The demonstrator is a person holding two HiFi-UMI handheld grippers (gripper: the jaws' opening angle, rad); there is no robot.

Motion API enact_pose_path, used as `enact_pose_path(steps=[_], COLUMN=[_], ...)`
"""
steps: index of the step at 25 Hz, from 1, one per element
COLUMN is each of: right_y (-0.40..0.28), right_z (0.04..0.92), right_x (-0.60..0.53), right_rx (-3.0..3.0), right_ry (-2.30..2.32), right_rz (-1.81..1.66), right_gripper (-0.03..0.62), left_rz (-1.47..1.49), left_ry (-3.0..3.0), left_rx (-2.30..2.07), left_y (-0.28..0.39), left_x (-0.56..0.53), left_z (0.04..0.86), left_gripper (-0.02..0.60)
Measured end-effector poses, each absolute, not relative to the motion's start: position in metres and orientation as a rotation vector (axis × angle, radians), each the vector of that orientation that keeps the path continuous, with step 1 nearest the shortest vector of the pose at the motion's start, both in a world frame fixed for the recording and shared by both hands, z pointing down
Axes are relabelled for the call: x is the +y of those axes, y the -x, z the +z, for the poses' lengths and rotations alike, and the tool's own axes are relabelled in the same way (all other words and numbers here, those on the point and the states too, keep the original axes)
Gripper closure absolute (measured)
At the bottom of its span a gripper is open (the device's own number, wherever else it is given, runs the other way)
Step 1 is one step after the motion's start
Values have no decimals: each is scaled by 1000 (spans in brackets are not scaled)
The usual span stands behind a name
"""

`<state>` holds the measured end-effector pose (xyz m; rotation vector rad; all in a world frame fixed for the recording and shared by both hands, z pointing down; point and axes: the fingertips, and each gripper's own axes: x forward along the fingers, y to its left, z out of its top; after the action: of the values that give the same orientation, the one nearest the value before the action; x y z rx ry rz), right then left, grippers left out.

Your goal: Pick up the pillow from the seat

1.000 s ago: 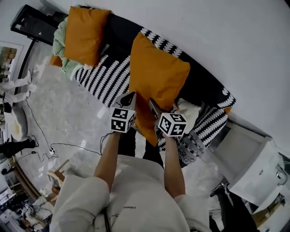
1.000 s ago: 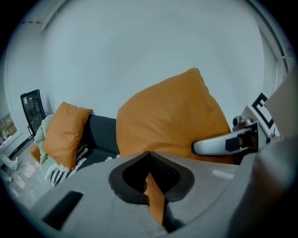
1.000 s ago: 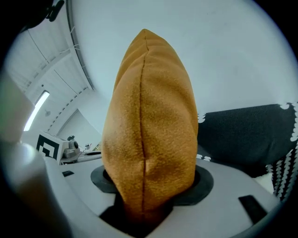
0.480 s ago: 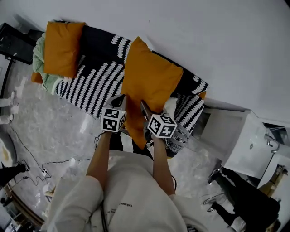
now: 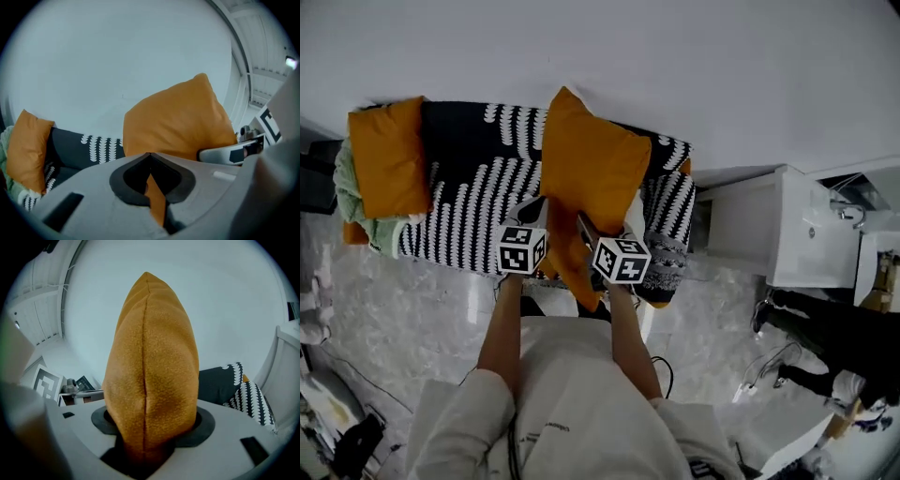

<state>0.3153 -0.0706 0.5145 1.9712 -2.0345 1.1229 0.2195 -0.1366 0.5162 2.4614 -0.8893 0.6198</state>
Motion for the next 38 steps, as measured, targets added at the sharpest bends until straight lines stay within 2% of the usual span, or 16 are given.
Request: enact_pose_path(steps=[20, 38], right_y=[-170, -118], right_z=[480, 484], right_x=[-43, -51], right_rx=[-1785, -1939], right_ry=[-2353, -2250], right_rz=[923, 946], right_gripper=[310, 310], left_rz=[654, 600], left_ry=[-2731, -2727], left_rx=[-570, -617], left_y=[-44, -21], left_x=[-122, -83], left_z=[476, 462], left_gripper=[572, 572])
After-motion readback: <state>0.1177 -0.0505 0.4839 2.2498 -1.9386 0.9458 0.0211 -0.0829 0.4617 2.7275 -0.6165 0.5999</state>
